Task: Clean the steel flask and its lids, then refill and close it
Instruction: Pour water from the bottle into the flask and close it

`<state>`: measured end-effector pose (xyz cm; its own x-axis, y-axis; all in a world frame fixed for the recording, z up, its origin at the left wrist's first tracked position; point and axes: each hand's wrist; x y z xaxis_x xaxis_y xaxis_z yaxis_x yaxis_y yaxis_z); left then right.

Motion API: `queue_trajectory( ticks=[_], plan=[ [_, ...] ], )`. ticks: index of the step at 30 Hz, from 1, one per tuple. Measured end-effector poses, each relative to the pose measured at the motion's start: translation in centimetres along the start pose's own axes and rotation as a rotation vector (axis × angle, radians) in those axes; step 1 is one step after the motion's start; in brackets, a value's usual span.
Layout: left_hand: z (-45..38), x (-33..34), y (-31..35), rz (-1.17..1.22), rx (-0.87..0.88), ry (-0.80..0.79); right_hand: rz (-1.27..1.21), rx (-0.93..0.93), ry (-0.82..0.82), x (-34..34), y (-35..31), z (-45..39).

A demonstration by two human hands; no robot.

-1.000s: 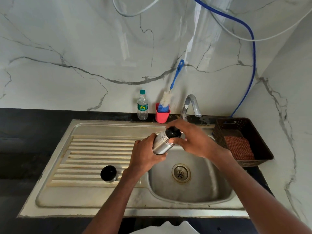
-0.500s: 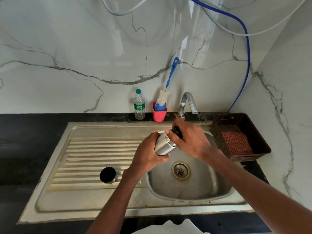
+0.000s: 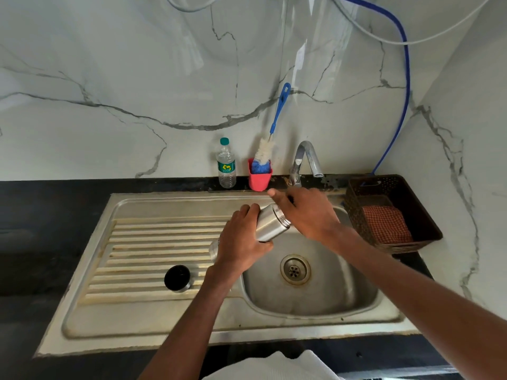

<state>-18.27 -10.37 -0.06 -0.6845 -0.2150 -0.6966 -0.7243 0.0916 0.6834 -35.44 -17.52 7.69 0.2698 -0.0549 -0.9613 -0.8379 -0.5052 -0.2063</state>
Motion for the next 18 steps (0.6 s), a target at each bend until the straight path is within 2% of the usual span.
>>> queue_trajectory(
  ticks=[2, 4, 5, 7, 11, 13, 15, 18],
  plan=[
    [0.2, -0.5, -0.4, 0.204, -0.035, -0.035, 0.136, -0.311, 0.152, 0.0, 0.6, 0.3],
    [0.4, -0.6, -0.2, 0.278, -0.024, -0.052, 0.219, -0.455, 0.247, 0.1, 1.3, 0.2],
    [0.5, -0.5, 0.1, 0.262, -0.016, -0.054, 0.201, -0.444, 0.281, 0.1, 1.4, 0.2],
    [0.7, -0.3, 0.5, 0.18, -0.017, -0.025, 0.114, -0.294, 0.292, -0.1, 0.6, 0.3],
    [0.7, -0.3, 0.3, 0.059, -0.017, 0.045, 0.045, 0.102, 0.134, -0.1, -1.9, 0.5],
    [1.1, -0.6, 0.0, 0.083, -0.034, 0.035, 0.058, 0.141, 0.08, -0.1, -2.5, 0.5],
    [1.7, -1.0, -0.6, 0.109, -0.039, 0.032, 0.03, 0.079, 0.017, -0.2, -3.0, 0.4],
    [2.6, -2.9, -2.1, 0.205, -0.091, 0.09, -0.263, 0.096, -0.057, 0.1, -4.4, 0.4]
  ],
)
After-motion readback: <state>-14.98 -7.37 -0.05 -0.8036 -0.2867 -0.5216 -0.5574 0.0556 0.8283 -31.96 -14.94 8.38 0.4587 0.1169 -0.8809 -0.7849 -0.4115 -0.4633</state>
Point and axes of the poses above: each hand's wrist, its own z-axis away from the middle knuckle, its own x-axis out of the palm, y = z × x, and after that the axes turned 11 degrees about z, right-handed
